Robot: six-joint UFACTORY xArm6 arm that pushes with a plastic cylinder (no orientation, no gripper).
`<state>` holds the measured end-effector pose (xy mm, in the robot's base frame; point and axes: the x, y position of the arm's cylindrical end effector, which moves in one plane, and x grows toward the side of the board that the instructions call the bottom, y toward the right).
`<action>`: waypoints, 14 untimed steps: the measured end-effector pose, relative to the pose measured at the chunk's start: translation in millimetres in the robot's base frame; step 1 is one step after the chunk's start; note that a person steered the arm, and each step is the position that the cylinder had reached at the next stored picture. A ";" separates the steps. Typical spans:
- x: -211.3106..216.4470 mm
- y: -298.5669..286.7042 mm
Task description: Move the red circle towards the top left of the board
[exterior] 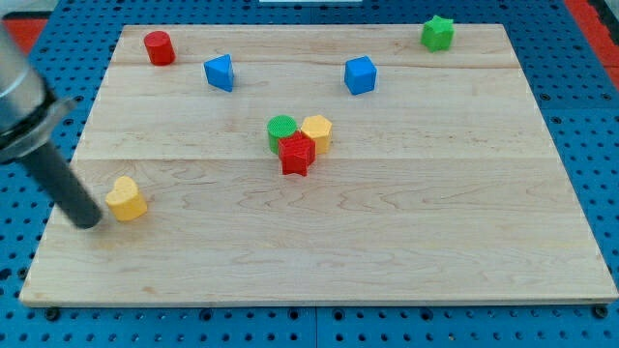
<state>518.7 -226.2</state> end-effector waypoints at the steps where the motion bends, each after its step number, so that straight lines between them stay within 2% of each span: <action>1: -16.4 64.0; 3: -76.3 111.1; 4: -82.1 82.4; 5: -147.4 13.1; 6: -204.0 35.4; 7: -228.9 96.7; 8: -249.6 78.2; 9: -248.8 141.7; 10: -210.3 168.2; 12: -224.6 196.8; 13: -182.9 211.0; 14: -166.4 217.0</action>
